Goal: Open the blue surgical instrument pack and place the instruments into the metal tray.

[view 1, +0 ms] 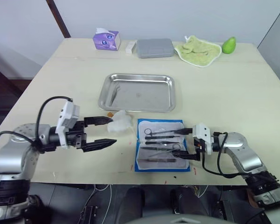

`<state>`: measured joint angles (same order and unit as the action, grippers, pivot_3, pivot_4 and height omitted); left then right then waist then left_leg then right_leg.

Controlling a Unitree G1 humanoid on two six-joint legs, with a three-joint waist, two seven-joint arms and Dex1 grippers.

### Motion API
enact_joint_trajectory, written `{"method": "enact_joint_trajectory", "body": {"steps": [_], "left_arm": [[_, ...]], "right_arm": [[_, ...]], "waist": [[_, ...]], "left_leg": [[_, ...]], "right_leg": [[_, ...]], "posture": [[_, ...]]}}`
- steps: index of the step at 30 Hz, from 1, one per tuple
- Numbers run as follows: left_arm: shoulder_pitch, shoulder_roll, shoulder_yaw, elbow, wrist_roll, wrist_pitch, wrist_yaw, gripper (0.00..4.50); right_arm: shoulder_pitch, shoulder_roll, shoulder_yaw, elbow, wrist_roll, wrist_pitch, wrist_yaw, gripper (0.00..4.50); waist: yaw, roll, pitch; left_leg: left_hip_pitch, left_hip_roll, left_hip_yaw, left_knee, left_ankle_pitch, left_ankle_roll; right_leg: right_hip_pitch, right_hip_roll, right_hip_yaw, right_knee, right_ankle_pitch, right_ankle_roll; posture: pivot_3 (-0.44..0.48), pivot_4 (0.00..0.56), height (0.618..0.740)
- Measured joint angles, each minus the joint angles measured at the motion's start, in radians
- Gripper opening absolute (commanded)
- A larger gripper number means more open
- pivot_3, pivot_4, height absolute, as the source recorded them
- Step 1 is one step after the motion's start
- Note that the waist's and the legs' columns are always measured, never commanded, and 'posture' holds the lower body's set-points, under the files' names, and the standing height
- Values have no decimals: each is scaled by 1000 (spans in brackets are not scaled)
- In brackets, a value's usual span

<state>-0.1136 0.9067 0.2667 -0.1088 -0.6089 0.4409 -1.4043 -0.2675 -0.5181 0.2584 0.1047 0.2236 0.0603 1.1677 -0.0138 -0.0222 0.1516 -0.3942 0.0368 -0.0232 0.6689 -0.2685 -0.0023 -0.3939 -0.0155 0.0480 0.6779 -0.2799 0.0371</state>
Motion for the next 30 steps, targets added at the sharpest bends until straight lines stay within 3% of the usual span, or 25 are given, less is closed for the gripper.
{"method": "enact_joint_trajectory", "body": {"steps": [11, 14, 18, 30], "left_arm": [[-78, -32, -135, -58, 81, -15, 111, 4471], [-175, -46, -209, -35, 128, -2, 144, 3637], [-263, -75, -317, 15, 198, -15, 144, 1785], [-412, -178, -519, 60, 359, 36, 205, 1785]], "right_arm": [[-1, -2, -2, -1, 3, 2, 0, 4500], [1, -5, -3, -6, 3, 5, -6, 4500], [1, -5, -1, -12, 3, 6, -17, 4500], [-2, 0, 4, -12, 4, 7, -29, 4500]], "waist": [[1, 0, 0], [4, 0, 0], [1, 0, 0], [2, 0, 0]], "left_leg": [[0, -1, 0, 0, 0, 0], [0, -1, 0, 1, 0, 0], [0, -1, 0, 0, 0, 0], [-1, -1, 0, 1, 0, 0]], "right_leg": [[0, 1, 0, 0, 0, 0], [1, 1, -1, 0, 0, 0], [1, 2, -1, 0, 0, 0], [1, 2, -1, 0, 0, 0]], "posture": [[0, 150, 740], [0, 150, 740], [0, 150, 740], [0, 150, 740]]}}
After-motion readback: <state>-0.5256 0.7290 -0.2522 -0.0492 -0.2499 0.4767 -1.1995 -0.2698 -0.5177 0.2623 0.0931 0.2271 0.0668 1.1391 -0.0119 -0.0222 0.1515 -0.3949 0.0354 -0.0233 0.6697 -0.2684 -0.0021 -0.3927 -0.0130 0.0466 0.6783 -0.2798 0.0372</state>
